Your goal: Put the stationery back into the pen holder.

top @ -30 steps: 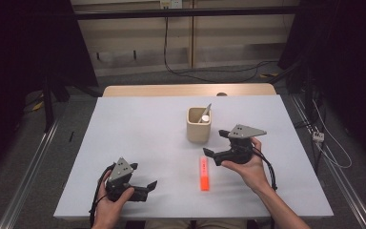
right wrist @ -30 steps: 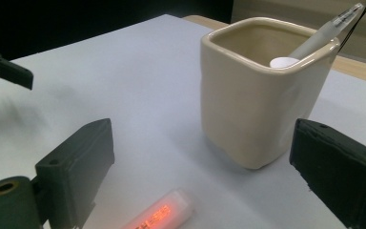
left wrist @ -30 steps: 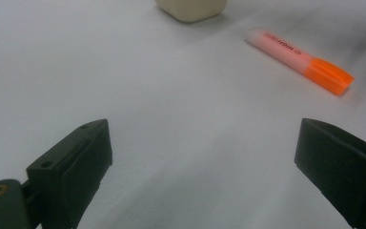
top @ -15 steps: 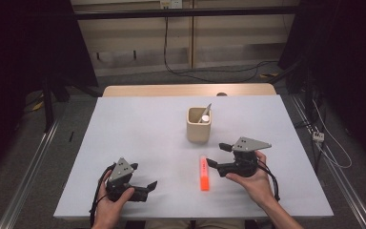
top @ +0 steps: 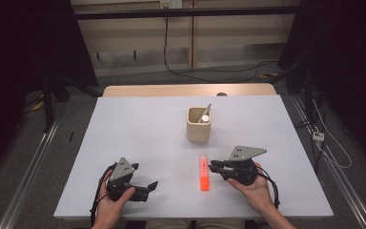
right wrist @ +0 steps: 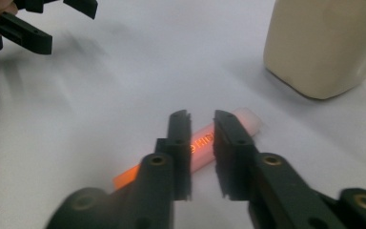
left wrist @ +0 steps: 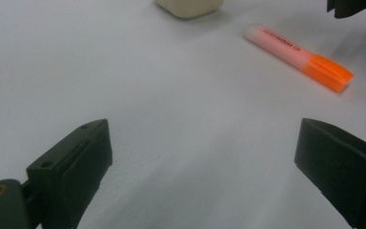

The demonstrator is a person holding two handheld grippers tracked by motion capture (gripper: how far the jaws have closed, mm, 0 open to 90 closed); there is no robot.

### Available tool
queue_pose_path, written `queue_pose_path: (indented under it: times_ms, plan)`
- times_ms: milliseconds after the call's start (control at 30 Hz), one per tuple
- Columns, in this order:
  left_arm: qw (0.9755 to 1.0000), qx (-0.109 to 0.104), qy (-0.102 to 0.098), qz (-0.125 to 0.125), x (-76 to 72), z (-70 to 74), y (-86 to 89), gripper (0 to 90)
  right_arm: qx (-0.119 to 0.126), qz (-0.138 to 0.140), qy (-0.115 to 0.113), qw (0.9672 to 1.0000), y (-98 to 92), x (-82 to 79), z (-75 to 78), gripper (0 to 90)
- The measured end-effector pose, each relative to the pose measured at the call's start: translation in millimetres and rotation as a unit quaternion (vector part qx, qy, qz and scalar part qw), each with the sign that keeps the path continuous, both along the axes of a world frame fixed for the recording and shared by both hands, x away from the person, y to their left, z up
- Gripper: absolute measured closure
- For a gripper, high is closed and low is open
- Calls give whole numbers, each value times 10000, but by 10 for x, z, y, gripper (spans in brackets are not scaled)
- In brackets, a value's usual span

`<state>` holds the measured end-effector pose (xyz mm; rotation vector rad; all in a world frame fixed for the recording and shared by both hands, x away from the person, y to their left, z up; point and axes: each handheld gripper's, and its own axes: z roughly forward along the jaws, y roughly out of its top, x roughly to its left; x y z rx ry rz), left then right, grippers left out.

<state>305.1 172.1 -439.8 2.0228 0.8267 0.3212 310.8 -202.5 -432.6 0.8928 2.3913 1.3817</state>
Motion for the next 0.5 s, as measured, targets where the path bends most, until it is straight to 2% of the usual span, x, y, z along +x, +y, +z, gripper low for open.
queue_pose_path:
  times_ms: [67, 100, 133, 167, 233, 367, 500]
  plan:
    - [10000, -17, -2, 2, -4, 1, 1, 53, -146, -78, -9, 9999, 30, -26, 7, 853]
    - [10000, -7, -14, -16, -4, 6, 4, 53, -101, -96, 35, 9999, 43, -33, 6, 862]
    - [10000, -17, -10, -7, -9, 9, 3, 53, -52, 0, 37, 10000, 57, -29, 2, 882]
    - [10000, -21, -13, -13, -11, 10, 4, 53, -81, 26, 11, 10000, 75, -37, 4, 899]
    - [10000, -37, -5, -12, -10, 6, 5, 53, -175, 18, 236, 9996, 108, -45, 9, 900]
    - [10000, -36, -16, -5, -2, 10, 14, 53, -458, 192, 440, 9978, 210, -69, -16, 900]
    - [10000, -22, -11, 5, 9, 9, 14, 53, -289, 340, 562, 9974, 320, -92, -51, 900]
